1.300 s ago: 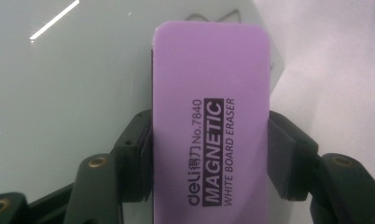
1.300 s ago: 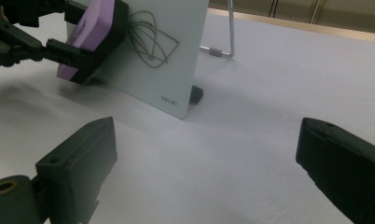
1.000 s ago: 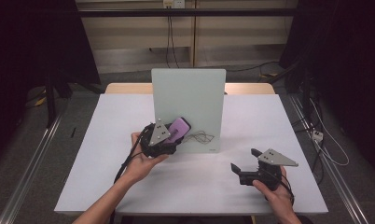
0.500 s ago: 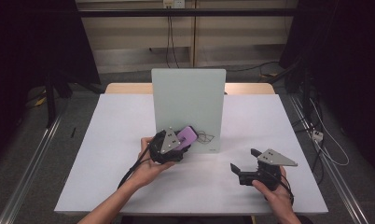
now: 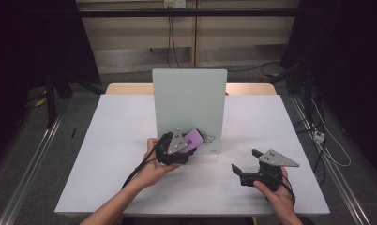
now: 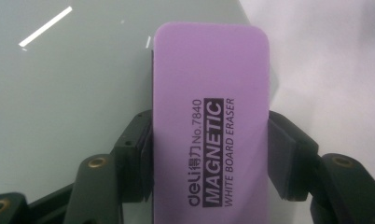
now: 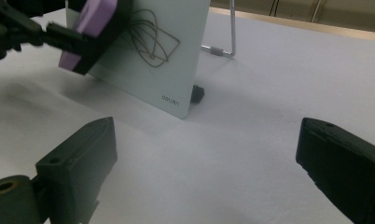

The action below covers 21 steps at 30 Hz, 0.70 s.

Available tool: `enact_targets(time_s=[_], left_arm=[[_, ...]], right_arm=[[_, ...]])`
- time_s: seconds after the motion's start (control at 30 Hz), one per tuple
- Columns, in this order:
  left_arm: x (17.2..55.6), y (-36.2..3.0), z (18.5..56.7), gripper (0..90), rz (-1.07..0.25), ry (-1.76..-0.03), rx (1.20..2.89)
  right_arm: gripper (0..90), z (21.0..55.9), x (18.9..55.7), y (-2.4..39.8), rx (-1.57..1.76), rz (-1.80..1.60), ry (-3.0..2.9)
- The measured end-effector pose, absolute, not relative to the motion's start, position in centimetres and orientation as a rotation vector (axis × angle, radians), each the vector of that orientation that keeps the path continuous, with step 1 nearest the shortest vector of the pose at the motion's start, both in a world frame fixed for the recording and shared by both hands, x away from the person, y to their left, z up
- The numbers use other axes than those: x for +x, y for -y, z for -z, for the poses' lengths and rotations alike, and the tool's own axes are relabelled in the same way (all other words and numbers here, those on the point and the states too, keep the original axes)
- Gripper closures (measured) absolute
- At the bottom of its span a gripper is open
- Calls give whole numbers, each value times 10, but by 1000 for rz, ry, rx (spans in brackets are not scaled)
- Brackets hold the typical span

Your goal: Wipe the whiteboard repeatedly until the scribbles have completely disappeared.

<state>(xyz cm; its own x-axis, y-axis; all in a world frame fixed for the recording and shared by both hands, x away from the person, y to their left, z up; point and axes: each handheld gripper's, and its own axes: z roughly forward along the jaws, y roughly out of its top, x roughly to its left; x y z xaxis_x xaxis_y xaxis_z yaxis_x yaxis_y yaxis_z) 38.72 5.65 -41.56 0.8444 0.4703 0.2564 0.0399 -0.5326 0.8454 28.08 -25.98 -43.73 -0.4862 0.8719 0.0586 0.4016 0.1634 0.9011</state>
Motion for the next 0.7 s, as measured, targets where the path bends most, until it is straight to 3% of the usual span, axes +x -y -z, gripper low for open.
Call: enact_targets(time_s=[0.23, 0.7], left_arm=[[394, -72, 401, 410, -596, -405, 2026], [385, -43, 422, 410, -566, -303, 2140]], right_arm=[[53, 437, 281, 259, 1210, -1288, -1964], [53, 437, 281, 259, 1210, -1287, -1961]])
